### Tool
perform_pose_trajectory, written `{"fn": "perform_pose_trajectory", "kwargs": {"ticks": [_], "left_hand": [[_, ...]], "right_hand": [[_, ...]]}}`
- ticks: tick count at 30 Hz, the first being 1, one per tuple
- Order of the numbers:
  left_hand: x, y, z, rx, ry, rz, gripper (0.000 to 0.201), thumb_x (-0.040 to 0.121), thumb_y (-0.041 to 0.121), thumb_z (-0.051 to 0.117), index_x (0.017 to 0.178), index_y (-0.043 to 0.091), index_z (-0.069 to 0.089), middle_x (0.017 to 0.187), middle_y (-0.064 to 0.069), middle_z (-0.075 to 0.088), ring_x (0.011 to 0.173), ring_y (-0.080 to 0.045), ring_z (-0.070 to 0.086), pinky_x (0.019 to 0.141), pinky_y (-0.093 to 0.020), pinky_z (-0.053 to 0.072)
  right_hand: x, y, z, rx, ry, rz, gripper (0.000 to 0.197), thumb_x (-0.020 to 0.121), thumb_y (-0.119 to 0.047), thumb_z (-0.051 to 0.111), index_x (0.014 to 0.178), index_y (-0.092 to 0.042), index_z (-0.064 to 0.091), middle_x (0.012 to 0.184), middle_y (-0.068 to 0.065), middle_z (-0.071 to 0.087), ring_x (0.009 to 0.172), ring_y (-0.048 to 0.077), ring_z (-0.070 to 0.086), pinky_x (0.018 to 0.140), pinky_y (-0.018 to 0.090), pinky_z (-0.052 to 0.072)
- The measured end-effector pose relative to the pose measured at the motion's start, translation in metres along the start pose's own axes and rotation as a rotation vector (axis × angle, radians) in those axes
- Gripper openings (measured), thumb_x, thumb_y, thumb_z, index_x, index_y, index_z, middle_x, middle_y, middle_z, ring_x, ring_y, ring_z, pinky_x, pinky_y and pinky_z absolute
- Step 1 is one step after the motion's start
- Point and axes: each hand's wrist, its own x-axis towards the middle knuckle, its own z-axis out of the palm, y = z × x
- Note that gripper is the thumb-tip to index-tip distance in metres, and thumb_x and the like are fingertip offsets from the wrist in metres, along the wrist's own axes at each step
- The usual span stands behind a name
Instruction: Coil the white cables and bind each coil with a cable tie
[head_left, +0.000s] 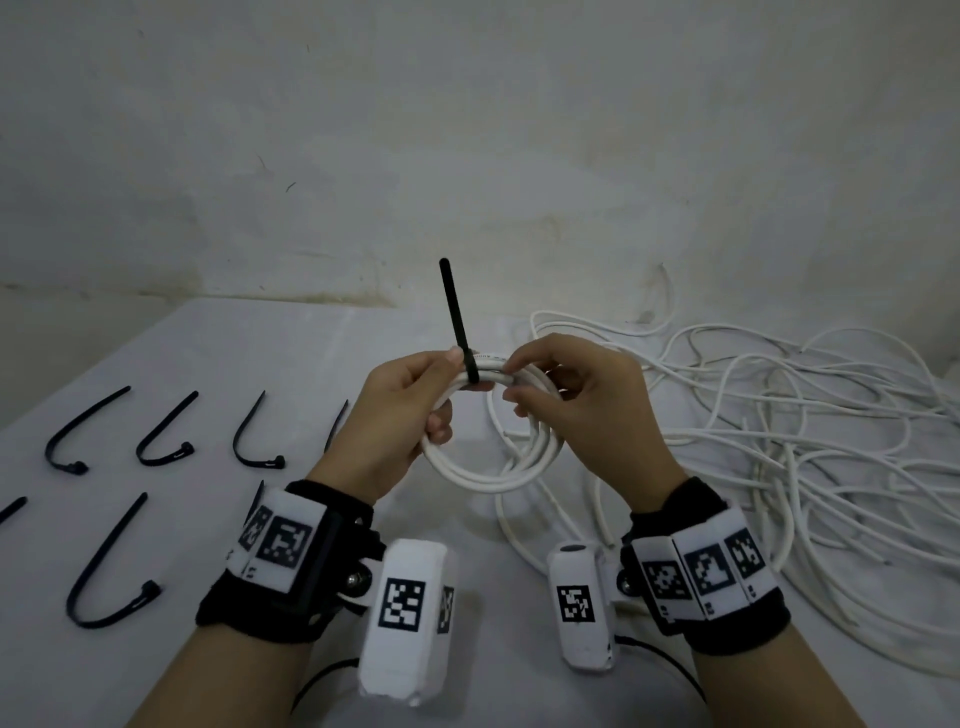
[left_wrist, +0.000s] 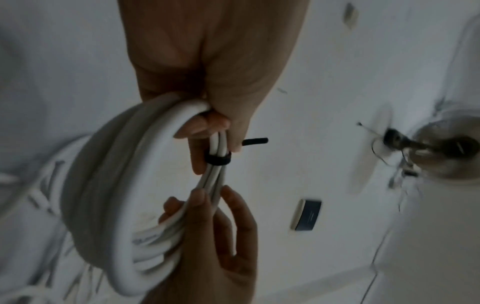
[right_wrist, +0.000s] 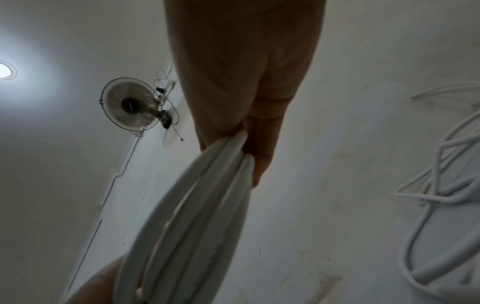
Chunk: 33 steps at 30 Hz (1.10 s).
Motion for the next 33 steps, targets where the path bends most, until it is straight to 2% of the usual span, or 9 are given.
{"fn": "perform_pose_trajectory", "kwargs": {"ticks": [6,12,14,17,19,24,26,30,33], "left_hand": [[0.002,0.003,-0.004,-0.12,-0.013,-0.133,0.025,0.096,0.02,0.049,0.101,0.003,0.067,0.083,-0.013,0.072,0.037,-0.003,0.028,0.038,-0.013,0.031],[0.004,0.003,-0.002,-0.165,0.002,-0.176,0.024,0.095,0.02,0.051,0.1,0.001,0.066,0.084,-0.014,0.072,0.036,-0.002,0.028,0.037,-0.012,0.03],[0.004,0.003,-0.002,-0.166,0.004,-0.164,0.025,0.095,0.021,0.051,0.099,0.002,0.066,0.085,-0.014,0.073,0.036,-0.002,0.028,0.038,-0.012,0.03],[0.003,0.005,-0.002,-0.153,0.006,-0.144,0.026,0.096,0.023,0.051,0.098,0.004,0.068,0.087,-0.013,0.073,0.036,-0.002,0.028,0.038,-0.012,0.03],[0.004,0.005,-0.002,-0.149,0.006,-0.148,0.026,0.095,0.024,0.051,0.098,0.004,0.068,0.088,-0.013,0.073,0.036,-0.002,0.028,0.037,-0.012,0.031],[0.004,0.005,-0.002,-0.197,0.002,-0.179,0.024,0.094,0.022,0.053,0.094,0.004,0.068,0.086,-0.013,0.073,0.035,-0.001,0.028,0.036,-0.011,0.03],[0.004,0.004,-0.002,-0.192,-0.003,-0.191,0.022,0.094,0.021,0.053,0.094,0.004,0.067,0.087,-0.013,0.072,0.035,-0.001,0.028,0.036,-0.011,0.03],[0.005,0.002,-0.001,-0.156,0.015,-0.183,0.024,0.094,0.021,0.053,0.099,0.001,0.065,0.092,-0.017,0.07,0.036,-0.002,0.029,0.037,-0.012,0.032],[0.004,0.002,0.001,-0.104,0.011,-0.132,0.026,0.094,0.025,0.054,0.099,0.003,0.067,0.088,-0.012,0.072,0.038,-0.002,0.031,0.04,-0.013,0.035]], "right_hand": [[0.001,0.003,0.0,-0.102,-0.011,-0.078,0.022,0.071,-0.007,0.081,0.088,-0.017,0.069,0.079,0.001,0.068,0.069,0.014,0.066,0.062,0.031,0.056],[0.003,0.007,0.003,-0.328,0.065,-0.345,0.008,0.077,-0.008,0.074,0.083,-0.005,0.07,0.088,0.004,0.064,0.077,0.012,0.058,0.063,0.015,0.046],[0.003,0.007,0.005,-0.41,0.091,-0.411,0.005,0.081,-0.006,0.07,0.081,-0.001,0.069,0.088,0.008,0.061,0.076,0.017,0.057,0.062,0.024,0.048],[0.004,0.006,0.007,-0.584,0.131,-0.508,0.009,0.084,-0.005,0.066,0.077,0.0,0.066,0.081,0.009,0.06,0.071,0.025,0.054,0.051,0.039,0.045],[0.004,0.006,0.008,-0.61,0.124,-0.519,0.008,0.084,-0.004,0.066,0.077,0.0,0.065,0.079,0.01,0.06,0.071,0.026,0.053,0.051,0.039,0.045],[0.005,0.006,0.01,-0.502,0.09,-0.446,0.01,0.076,-0.006,0.073,0.08,-0.001,0.066,0.081,0.009,0.058,0.073,0.025,0.055,0.064,0.032,0.045],[0.006,0.007,0.011,-0.502,0.087,-0.426,0.014,0.073,-0.007,0.076,0.077,-0.001,0.064,0.078,0.008,0.057,0.071,0.024,0.054,0.063,0.029,0.043],[0.006,0.01,0.011,-0.519,0.074,-0.424,0.01,0.077,-0.004,0.073,0.077,0.0,0.063,0.077,0.009,0.056,0.069,0.023,0.052,0.062,0.026,0.04],[0.005,0.01,0.011,-0.562,0.075,-0.423,0.008,0.08,-0.005,0.069,0.079,0.0,0.062,0.079,0.01,0.057,0.07,0.023,0.052,0.064,0.025,0.04]]}}
